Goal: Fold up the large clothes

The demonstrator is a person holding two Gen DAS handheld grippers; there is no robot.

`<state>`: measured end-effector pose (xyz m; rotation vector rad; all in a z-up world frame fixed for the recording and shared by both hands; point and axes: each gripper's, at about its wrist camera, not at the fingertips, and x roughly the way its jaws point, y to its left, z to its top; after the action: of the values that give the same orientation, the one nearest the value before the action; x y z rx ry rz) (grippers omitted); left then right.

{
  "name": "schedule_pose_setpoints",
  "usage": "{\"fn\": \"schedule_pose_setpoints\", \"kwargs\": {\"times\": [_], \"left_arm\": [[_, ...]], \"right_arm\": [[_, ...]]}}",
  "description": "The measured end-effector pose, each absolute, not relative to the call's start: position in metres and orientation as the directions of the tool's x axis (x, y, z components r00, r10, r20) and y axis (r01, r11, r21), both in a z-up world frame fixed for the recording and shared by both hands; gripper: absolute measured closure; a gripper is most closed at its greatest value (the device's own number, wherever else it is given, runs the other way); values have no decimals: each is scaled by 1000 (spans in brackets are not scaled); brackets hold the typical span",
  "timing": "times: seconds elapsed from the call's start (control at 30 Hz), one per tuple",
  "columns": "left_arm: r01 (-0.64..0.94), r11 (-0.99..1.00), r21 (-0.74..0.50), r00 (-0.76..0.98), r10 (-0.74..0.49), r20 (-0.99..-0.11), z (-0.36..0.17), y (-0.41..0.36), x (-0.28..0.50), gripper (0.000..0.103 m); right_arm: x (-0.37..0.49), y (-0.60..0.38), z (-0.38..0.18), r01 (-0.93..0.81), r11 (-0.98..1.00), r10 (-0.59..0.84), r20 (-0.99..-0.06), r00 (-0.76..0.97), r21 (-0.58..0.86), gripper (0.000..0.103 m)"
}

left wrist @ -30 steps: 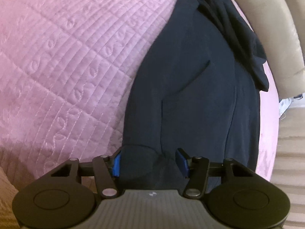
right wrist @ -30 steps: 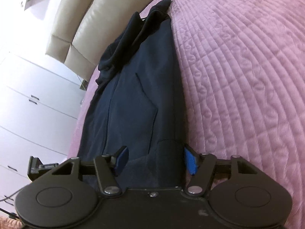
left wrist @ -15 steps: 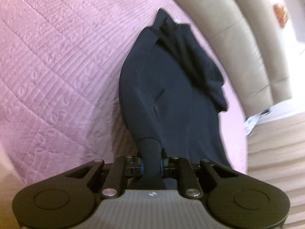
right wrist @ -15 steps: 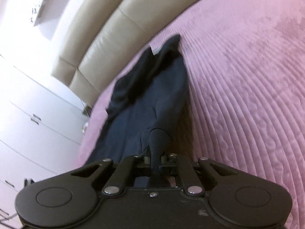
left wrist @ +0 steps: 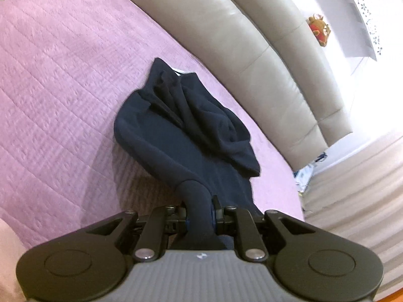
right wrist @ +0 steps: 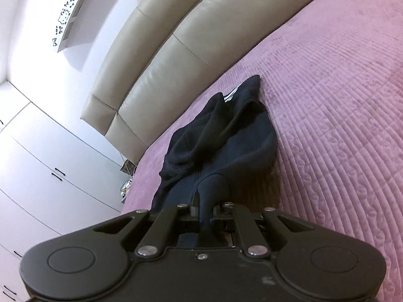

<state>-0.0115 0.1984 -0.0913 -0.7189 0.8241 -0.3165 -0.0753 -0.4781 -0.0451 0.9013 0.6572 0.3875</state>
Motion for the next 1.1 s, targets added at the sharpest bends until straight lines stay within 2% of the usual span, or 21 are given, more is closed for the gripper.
{"fn": "schedule_pose_setpoints", "kwargs": {"times": [0.13,0.23,0.3,0.57,0.73,1.1], "left_arm": [[-9,770,-638,652,-479,-587,-85,197,-6,87],[6,847,-532,644,-410,-646,-77,188,4,87],[28,863,-504,656,-397,-642,-74,183,13,87],[70,815,-576,679,-462,-571,-60,195,32,87],[85,744,-662,699,-518,-493,-60,206,37,87],[198,775,-600,806,-477,-351,-4,191,163,87]], "right_arm": [[-62,-477,-38,-61,565,573,-339,746,823,96],[-47,-473,-30,-75,566,570,-324,755,821,96],[-39,-473,-26,-74,562,562,-315,765,824,96],[-18,-476,-14,-79,539,555,-283,782,839,96],[1,-478,1,-124,510,557,-217,801,851,96],[144,-473,38,-242,485,511,-48,858,840,96]]}}
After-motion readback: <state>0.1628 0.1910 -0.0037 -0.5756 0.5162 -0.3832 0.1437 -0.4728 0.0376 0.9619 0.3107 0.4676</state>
